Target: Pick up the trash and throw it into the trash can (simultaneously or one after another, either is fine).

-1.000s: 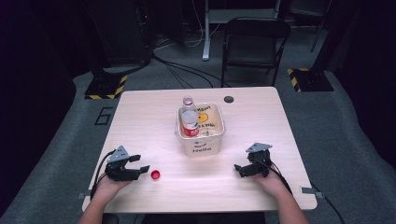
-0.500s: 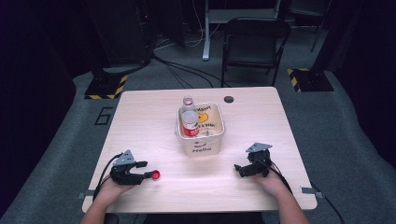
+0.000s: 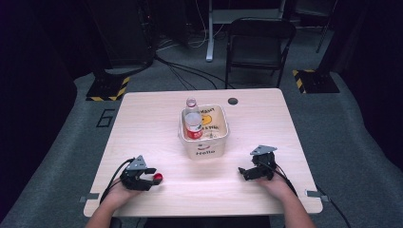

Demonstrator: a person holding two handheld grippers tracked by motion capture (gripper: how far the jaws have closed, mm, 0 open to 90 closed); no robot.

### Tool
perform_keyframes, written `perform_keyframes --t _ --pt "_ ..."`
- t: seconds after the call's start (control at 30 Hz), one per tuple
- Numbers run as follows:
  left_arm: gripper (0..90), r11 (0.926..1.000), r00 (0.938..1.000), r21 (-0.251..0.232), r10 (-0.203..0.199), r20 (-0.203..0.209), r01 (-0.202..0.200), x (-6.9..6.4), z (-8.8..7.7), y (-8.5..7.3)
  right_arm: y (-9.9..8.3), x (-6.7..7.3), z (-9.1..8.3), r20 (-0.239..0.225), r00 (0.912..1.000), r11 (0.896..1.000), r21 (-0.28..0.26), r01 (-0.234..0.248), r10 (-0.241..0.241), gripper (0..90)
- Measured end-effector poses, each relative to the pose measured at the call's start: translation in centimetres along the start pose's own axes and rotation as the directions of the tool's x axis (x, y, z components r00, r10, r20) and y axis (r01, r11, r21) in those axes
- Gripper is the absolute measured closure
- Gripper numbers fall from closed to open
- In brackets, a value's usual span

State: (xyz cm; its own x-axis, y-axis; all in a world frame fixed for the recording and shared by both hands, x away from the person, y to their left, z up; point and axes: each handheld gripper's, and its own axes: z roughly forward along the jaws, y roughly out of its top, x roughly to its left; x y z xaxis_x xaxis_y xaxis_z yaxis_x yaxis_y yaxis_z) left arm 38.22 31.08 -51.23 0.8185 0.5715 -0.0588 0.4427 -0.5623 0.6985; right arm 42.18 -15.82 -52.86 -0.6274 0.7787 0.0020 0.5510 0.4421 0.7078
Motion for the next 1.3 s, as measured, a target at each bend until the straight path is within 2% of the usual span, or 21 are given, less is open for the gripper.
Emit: perform_keyframes --t 0.1,0.13,0.3,0.57,0.63,0.8,0.93,1.1,1.13,1.2,1.3 --pt "49.4 0.9998 1.0000 0.019 0.006 0.006 -0.006 -0.1 0.3 0.1 0.0 0.0 0.0 -0.001 1.0000 1.000 0.000 0.001 -0.001 0.0" --pt "50.5 0.9994 0.9998 0.030 0.019 0.001 -0.019 -0.2 0.6 0.2 0.0 0.0 0.0 -0.001 1.0000 1.000 0.000 0.001 -0.001 0.0" --pt "57.8 0.9986 0.9993 0.039 0.037 -0.008 -0.037 -0.3 0.7 0.4 0.0 0.0 0.0 -0.002 1.0000 1.000 0.000 0.002 -0.002 0.0" --pt "58.6 0.9977 0.9983 0.032 0.059 0.007 -0.059 -0.7 0.3 0.6 0.0 0.0 0.0 -0.003 1.0000 1.000 0.000 0.003 -0.003 0.0" --pt "58.7 0.9991 0.9990 0.002 0.043 0.015 -0.043 -0.7 0.0 0.8 0.0 0.0 0.0 -0.003 1.0000 1.000 0.001 0.000 0.000 0.0" --pt "58.7 0.9998 0.9997 -0.013 0.014 0.020 -0.013 -0.6 -0.3 1.4 0.0 0.0 0.0 -0.005 1.0000 1.000 0.001 0.002 -0.002 0.0" --pt "58.8 0.9999 0.9997 -0.013 -0.003 0.024 0.003 -0.6 -0.7 2.4 0.1 -0.1 0.1 -0.009 0.9999 1.000 -0.001 0.011 -0.011 0.0" --pt "58.8 0.9999 0.9996 0.004 0.015 0.025 -0.015 -0.4 -0.7 3.3 0.1 -0.1 0.1 -0.009 0.9999 1.000 -0.001 0.012 -0.012 0.0" --pt "58.8 1.0000 0.9999 -0.004 0.003 0.012 -0.003 -0.4 -0.7 4.0 0.1 -0.1 0.1 -0.010 0.9999 1.000 0.000 0.013 -0.013 0.0" --pt "58.8 1.0000 0.9999 -0.004 -0.005 0.009 0.005 -0.3 -0.9 4.3 0.1 0.0 0.0 -0.011 0.9999 1.000 0.001 0.007 -0.007 0.0" --pt "58.9 0.9990 0.9990 -0.004 -0.044 0.007 0.044 -0.3 -1.2 5.2 0.1 -0.1 0.1 -0.014 0.9998 1.000 0.000 0.014 -0.014 0.0"
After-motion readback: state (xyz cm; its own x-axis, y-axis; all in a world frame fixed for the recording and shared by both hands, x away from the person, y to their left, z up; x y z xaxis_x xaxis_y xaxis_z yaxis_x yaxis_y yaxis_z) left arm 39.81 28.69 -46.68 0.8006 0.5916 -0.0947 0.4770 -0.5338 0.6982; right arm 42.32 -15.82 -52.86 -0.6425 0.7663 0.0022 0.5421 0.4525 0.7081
